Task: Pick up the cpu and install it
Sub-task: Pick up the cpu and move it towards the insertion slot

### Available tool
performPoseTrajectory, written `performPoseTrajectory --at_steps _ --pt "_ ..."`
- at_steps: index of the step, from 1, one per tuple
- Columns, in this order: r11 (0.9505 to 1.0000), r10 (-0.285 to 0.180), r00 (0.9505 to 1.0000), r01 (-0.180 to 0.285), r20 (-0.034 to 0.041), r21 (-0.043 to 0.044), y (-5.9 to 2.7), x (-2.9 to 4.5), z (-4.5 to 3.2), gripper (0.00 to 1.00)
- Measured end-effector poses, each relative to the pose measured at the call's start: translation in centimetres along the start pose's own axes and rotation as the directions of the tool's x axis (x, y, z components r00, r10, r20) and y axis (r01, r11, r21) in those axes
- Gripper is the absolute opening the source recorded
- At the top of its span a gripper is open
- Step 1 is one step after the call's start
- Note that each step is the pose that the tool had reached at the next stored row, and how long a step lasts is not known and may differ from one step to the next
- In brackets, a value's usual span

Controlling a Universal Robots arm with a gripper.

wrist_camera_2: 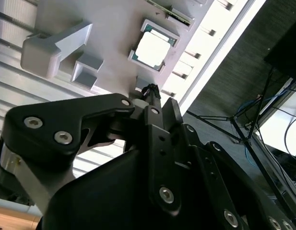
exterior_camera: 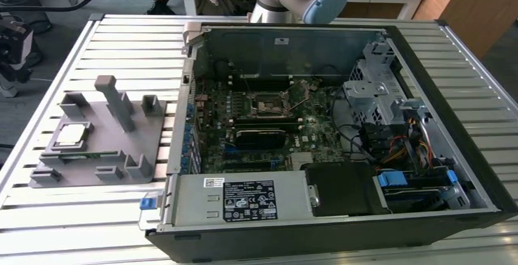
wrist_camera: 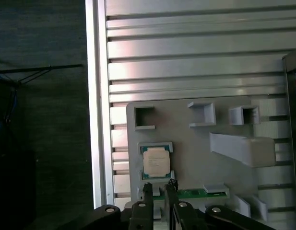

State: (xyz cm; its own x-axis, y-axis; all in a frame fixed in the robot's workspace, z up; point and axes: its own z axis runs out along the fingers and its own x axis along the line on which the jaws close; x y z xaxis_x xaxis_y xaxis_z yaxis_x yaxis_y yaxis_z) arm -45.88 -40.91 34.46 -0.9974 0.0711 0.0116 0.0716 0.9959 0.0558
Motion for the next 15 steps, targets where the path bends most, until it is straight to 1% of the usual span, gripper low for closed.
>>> performPoseTrajectory --at_steps 1,2,3,4,5,8,9,10,11,12,15 --pt "1.0 -0.001 1.0 0.001 -0.0001 -0.0012 -0.03 0.01 0.06 0.25" --pt "1.0 -0.001 1.0 0.001 -0.0001 -0.0014 -0.03 0.01 0.14 0.25" --pt "1.0 -0.002 1.0 0.002 -0.0004 -0.0014 -0.05 0.02 0.23 0.31" --pt "1.0 -0.003 1.0 0.003 -0.0024 -0.0014 -0.07 0.01 0.35 0.36" --pt "1.0 -0.003 1.0 0.003 -0.0052 -0.0011 -0.09 0.01 0.48 0.36" --pt "1.0 -0.003 0.9998 0.003 -0.018 -0.0003 -0.11 0.01 0.93 0.54" --pt "1.0 -0.002 0.9997 0.002 -0.0229 0.0 -0.12 0.0 1.07 0.54" --pt "1.0 -0.002 0.9996 0.002 -0.0267 0.0003 -0.12 0.01 1.24 0.6" --pt "1.0 -0.002 0.9996 0.002 -0.0286 0.0004 -0.13 0.0 1.42 0.6" --pt "1.0 -0.003 0.9996 0.003 -0.0294 0.0005 -0.14 0.0 1.6 0.66" --pt "0.9998 -0.017 0.9994 0.018 -0.0309 0.0007 -0.18 -0.01 2.15 0.66"
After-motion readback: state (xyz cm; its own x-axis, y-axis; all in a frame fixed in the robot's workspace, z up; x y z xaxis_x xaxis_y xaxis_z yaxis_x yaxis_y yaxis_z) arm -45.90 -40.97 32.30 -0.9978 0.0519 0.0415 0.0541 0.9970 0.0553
